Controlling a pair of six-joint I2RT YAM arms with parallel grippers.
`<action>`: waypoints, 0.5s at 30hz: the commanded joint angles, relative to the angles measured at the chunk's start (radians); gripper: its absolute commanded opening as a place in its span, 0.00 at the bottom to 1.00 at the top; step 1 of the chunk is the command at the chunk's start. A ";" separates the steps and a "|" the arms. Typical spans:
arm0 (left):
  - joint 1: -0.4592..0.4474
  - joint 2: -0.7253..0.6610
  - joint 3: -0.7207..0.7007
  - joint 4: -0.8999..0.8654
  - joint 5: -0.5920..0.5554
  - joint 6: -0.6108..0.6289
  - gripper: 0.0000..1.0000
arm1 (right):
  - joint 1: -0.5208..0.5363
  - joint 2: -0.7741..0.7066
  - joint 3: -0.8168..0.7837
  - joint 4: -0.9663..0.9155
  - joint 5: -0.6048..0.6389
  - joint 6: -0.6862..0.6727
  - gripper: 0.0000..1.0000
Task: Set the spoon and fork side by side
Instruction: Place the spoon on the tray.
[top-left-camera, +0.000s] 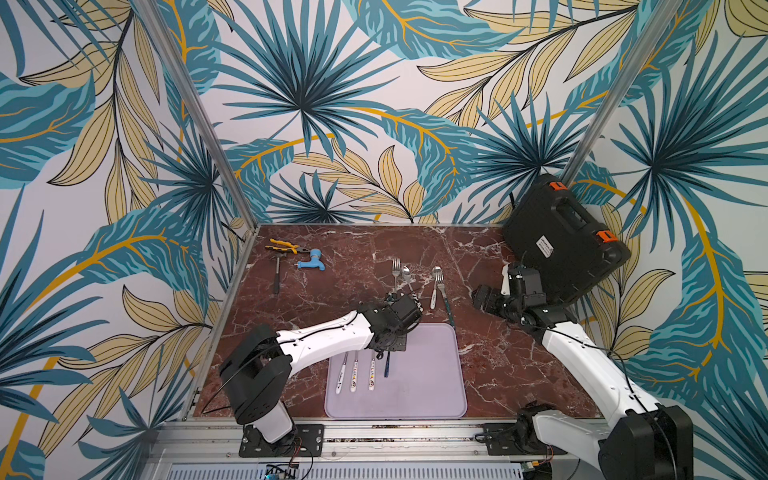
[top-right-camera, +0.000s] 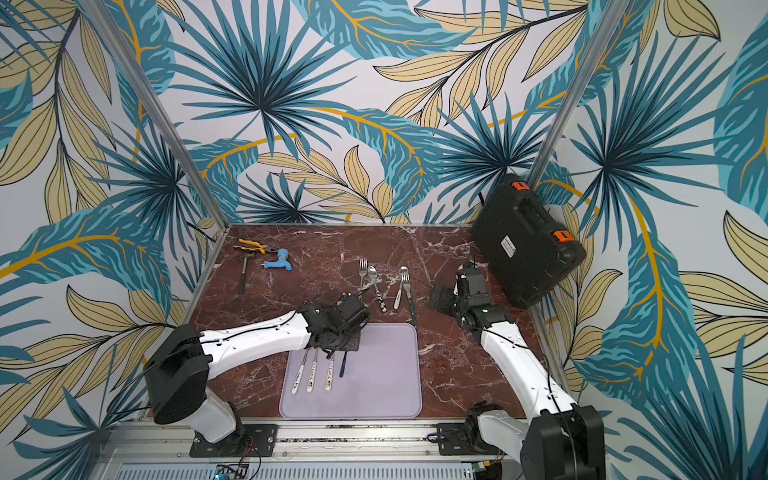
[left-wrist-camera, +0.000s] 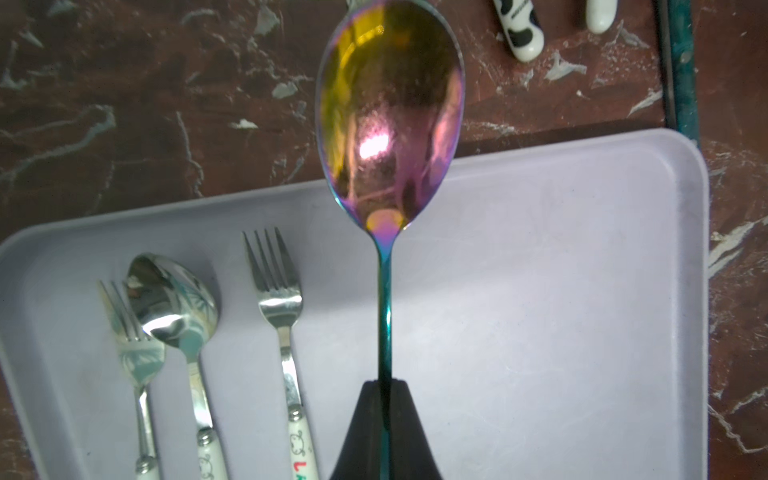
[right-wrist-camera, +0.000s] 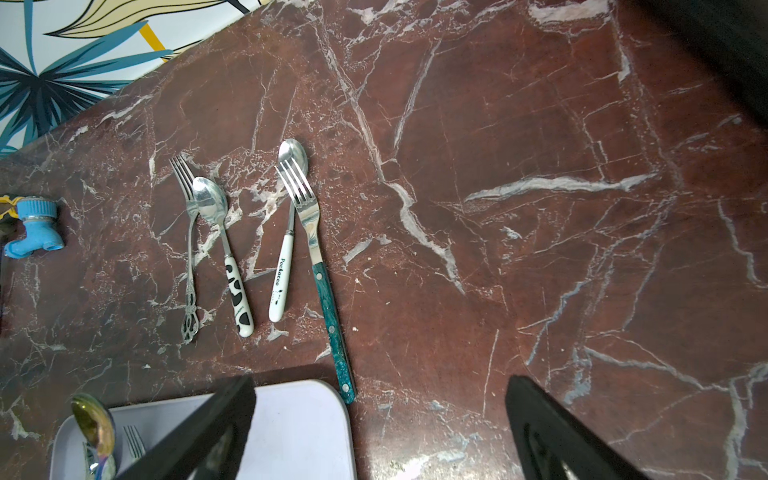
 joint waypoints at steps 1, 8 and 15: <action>-0.028 0.022 -0.038 0.025 -0.020 -0.073 0.00 | 0.001 -0.001 0.003 -0.002 -0.009 0.008 0.99; -0.059 0.049 -0.092 0.064 0.001 -0.100 0.00 | 0.001 0.000 0.001 0.001 -0.009 0.007 1.00; -0.060 0.058 -0.117 0.076 0.008 -0.087 0.00 | 0.001 0.002 0.002 -0.002 -0.008 0.009 1.00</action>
